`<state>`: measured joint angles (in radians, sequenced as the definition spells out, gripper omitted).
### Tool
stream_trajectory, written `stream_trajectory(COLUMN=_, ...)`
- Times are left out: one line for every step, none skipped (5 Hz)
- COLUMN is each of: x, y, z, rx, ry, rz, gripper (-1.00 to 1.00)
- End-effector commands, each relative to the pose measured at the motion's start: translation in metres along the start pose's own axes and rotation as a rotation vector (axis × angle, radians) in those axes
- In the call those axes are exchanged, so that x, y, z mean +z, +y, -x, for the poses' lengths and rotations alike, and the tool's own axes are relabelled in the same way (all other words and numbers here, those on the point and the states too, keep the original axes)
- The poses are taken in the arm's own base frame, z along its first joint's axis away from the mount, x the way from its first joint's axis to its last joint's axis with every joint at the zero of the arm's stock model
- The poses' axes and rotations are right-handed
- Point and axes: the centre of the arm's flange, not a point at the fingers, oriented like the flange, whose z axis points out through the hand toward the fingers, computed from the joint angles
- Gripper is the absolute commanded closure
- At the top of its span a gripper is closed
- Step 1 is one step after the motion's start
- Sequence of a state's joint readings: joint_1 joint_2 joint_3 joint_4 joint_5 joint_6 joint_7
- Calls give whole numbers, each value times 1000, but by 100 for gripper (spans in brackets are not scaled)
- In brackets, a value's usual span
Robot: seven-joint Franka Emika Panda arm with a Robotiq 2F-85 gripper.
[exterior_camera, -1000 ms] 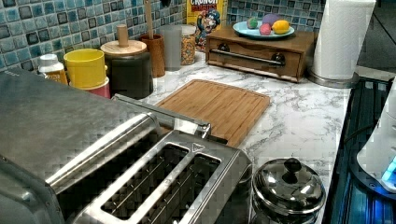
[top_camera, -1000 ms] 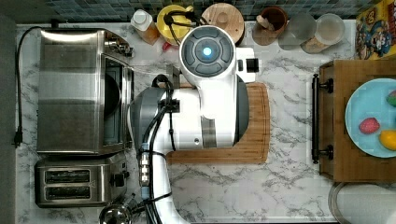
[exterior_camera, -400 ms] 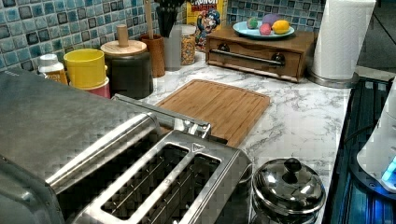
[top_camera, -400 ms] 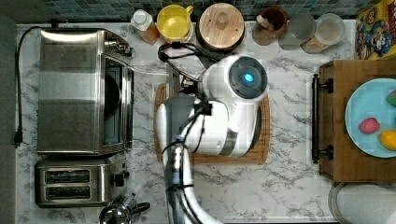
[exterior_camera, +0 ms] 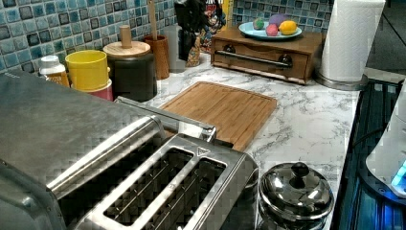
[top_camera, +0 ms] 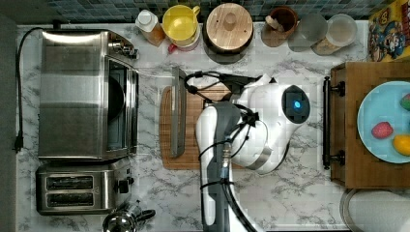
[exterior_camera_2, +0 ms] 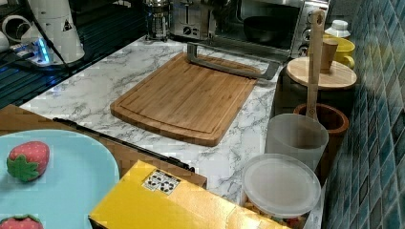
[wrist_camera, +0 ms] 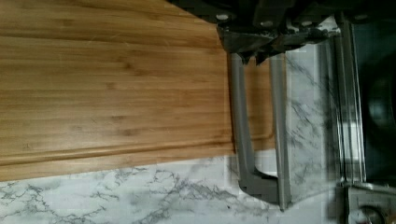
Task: Close the oven.
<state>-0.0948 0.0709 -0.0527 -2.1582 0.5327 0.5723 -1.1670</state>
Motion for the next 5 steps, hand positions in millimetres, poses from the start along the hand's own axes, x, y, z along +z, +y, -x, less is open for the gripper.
stream_trajectory(x=52, y=20, z=-2, rx=-140, ry=26, rz=-203, gripper=100)
stream_trajectory(x=82, y=33, z=-9, rx=-136, ry=43, rz=-281, gripper=100)
stream_trajectory(x=96, y=32, z=-10, rx=-157, ry=94, rz=-279, gripper=100)
stream_trajectory(x=95, y=35, z=-14, rx=-141, ry=142, rz=-328, gripper=100)
stream_trajectory(x=86, y=24, z=-15, rx=-183, ry=166, rz=-382, gripper=100)
